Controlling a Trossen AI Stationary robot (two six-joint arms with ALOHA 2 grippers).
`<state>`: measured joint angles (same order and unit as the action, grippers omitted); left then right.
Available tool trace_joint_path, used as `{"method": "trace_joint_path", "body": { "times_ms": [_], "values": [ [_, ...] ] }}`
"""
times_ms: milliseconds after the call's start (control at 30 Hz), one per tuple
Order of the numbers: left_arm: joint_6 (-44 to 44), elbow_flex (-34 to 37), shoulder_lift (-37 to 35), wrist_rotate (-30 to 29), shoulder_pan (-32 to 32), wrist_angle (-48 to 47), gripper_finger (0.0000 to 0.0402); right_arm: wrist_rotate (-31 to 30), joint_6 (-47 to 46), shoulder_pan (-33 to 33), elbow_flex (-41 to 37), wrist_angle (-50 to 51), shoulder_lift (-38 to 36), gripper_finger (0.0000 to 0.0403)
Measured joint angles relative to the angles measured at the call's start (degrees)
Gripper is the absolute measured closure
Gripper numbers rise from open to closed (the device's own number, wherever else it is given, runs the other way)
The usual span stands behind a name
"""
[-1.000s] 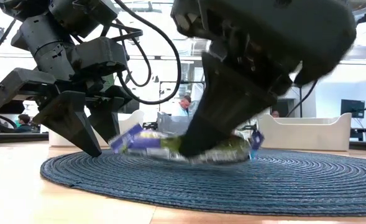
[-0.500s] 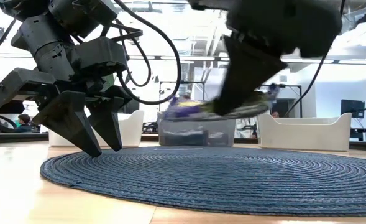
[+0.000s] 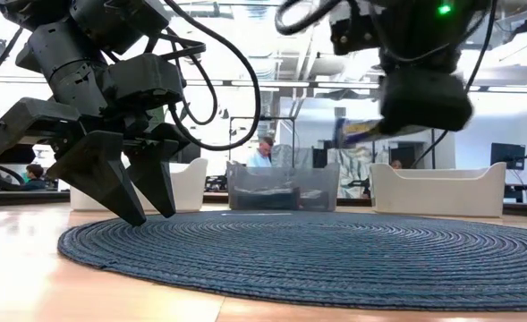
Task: Pick and place Granola Bars by type
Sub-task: Put the purple granola bar into the gray bin
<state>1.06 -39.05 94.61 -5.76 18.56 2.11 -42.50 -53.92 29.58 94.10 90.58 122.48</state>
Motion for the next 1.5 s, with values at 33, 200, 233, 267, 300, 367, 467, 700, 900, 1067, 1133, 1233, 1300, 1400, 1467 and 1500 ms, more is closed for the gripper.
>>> {"method": "trace_joint_path", "body": {
  "times_ms": [33,200,233,267,300,367,467,700,900,1067,1133,1233,1300,1400,1467,1500],
  "values": [
    [0.00,0.00,0.00,0.00,-0.01,0.00,0.0205,-1.18,1.65,-0.50,-0.55,-1.13,-0.24,0.0345],
    [-0.11,0.00,0.00,-0.03,-0.01,-0.13,0.0205,-3.13,3.01,-4.20,-4.03,-0.56,-4.10,0.0345],
    [-0.17,0.00,0.00,-0.04,0.01,-0.13,0.0205,-2.87,3.62,-5.02,-5.22,-0.81,-4.79,0.0345],
    [-0.17,0.00,0.00,-0.02,0.01,-0.20,0.0205,-2.87,4.50,-5.87,-6.21,-1.91,-5.77,0.0345],
    [-0.17,0.00,0.00,-0.02,0.01,-0.22,0.0205,-3.11,4.66,-6.66,-6.97,-2.37,-7.07,0.0345],
    [-0.17,0.00,0.00,-0.02,0.00,-0.24,0.0205,-3.06,4.07,-8.16,-9.43,-0.50,-9.82,0.0345],
    [-0.15,0.00,0.00,-0.02,0.01,-0.24,0.0205,-3.01,2.95,-10.22,-14.18,-0.83,-13.62,0.0345],
    [-0.14,0.00,0.00,-0.11,-0.01,-0.06,0.0205,-2.76,3.36,-15.22,-28.22,-9.55,-27.08,0.0345],
    [0.33,0.04,0.02,-0.71,-0.01,0.41,0.0205,1.24,7.55,-21.14,-39.99,-20.80,-36.61,0.0345],
    [1.53,0.04,0.08,-1.00,-0.01,1.01,0.0205,3.78,8.90,-25.97,-44.55,-23.07,-40.22,0.0345],
    [1.71,0.07,0.09,-1.01,-0.01,1.27,0.0205,3.77,8.97,-27.37,-44.89,-23.35,-40.91,0.0345],
    [1.83,0.07,0.09,-1.16,-0.01,1.49,0.0205,3.80,10.03,-28.85,-44.92,-24.06,-40.89,0.0345],
    [2.33,0.07,0.09,-1.14,-0.01,1.51,0.0205,3.98,11.67,-29.63,-44.92,-24.28,-40.78,0.0345],
    [2.43,0.07,0.09,-1.16,-0.01,1.53,0.0205,4.03,12.48,-31.46,-44.92,-25.58,-40.67,0.0337],
    [2.43,0.07,0.09,-1.16,-0.01,1.51,0.0205,4.02,12.53,-33.03,-44.92,-25.55,-40.68,0.0322],
    [2.43,0.07,0.09,-1.16,-0.01,1.51,0.0205,4.01,12.75,-33.79,-44.92,-25.53,-40.68,0.0311]
  ]
}}
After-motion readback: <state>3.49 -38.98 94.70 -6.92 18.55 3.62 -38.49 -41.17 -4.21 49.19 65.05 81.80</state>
